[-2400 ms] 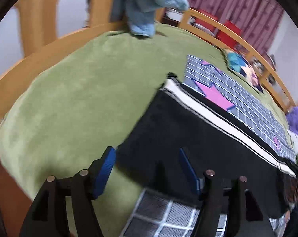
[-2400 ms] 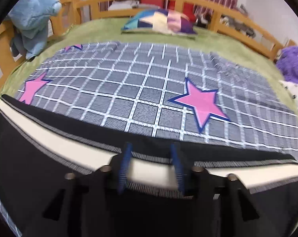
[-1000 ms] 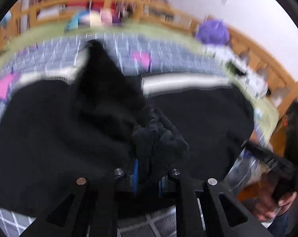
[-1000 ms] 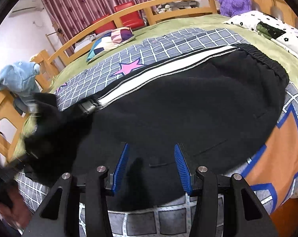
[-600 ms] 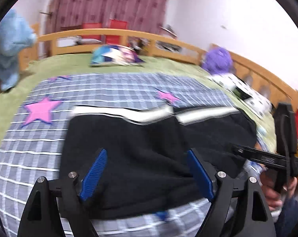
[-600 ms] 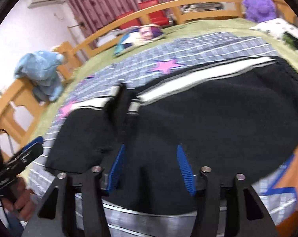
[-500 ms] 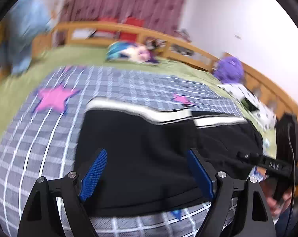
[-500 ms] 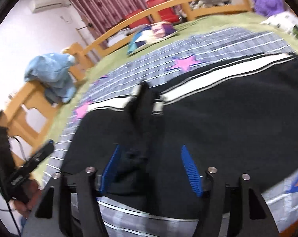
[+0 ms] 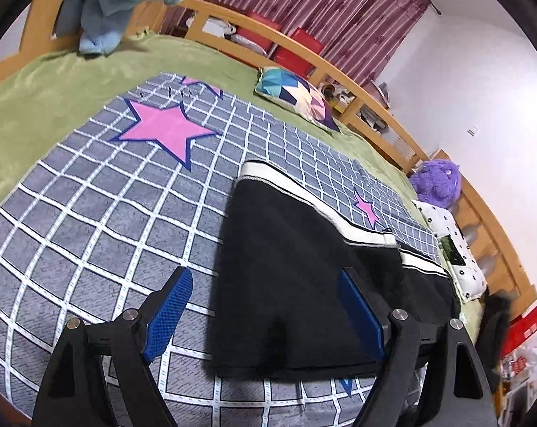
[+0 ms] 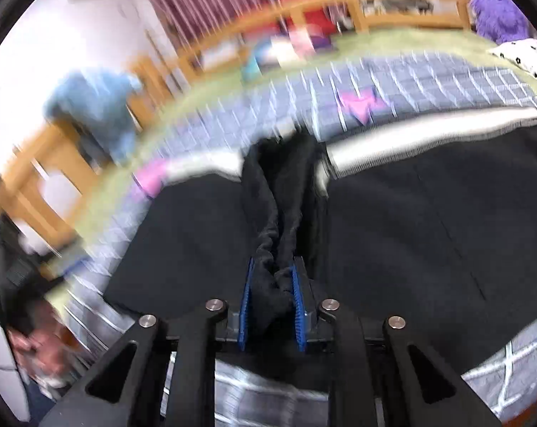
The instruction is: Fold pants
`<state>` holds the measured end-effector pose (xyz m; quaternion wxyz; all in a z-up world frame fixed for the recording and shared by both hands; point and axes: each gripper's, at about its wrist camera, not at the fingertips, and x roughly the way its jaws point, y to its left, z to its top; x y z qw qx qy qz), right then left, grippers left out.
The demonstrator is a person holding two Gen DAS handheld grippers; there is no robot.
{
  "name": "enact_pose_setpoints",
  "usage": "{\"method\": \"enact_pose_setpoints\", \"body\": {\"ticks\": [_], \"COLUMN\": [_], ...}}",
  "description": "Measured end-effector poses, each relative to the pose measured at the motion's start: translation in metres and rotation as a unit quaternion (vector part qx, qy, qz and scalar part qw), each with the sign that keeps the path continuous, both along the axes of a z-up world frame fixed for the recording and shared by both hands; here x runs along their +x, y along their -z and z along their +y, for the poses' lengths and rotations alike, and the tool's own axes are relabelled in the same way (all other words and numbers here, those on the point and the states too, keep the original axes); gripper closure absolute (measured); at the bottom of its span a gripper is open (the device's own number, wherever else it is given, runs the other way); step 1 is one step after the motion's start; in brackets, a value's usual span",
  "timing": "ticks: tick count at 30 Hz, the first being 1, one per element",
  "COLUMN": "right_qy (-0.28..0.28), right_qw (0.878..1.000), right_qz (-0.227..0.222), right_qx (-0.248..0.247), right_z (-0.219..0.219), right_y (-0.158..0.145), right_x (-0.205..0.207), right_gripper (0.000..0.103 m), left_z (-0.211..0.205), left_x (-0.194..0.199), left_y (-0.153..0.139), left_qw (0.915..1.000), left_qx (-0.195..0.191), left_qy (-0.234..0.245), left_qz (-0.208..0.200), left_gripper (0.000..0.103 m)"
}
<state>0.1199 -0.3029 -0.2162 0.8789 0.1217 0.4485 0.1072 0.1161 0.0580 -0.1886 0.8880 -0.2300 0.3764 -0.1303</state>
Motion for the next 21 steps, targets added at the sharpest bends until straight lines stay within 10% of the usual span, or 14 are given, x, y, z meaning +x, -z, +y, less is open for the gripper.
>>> {"method": "enact_pose_setpoints", "body": {"ticks": [4,15,16,17,21], "right_qy": [-0.053,-0.05,-0.058,-0.064,-0.033], "right_qw": [0.993,0.99,0.988,0.987,0.99], "right_qz": [0.009,-0.068,-0.065,-0.056,-0.074], "right_qx": [-0.101,-0.114,-0.125,-0.137,-0.116], "right_z": [0.031,0.035,0.042,0.048,0.032], "right_y": [0.013,-0.018,-0.014,-0.006,-0.006], "right_x": [-0.005,0.052,0.06,0.068,0.076], "right_gripper": [0.061,0.053,0.06,0.099,0.098], "left_z": [0.002,0.001,0.0,0.0,-0.003], "left_x": [0.003,0.009,0.01,0.01,0.012], "left_y": [0.001,0.01,0.01,0.01,0.014], "left_qw": [0.9999,0.9996,0.9997,0.9997,0.9995], "left_qx": [-0.014,-0.011,-0.007,-0.005,0.014], "left_qy": [0.001,-0.01,-0.01,-0.01,-0.015], "left_qz": [0.008,0.023,0.022,0.021,0.025], "left_gripper": [0.021,0.021,0.021,0.021,0.021]}}
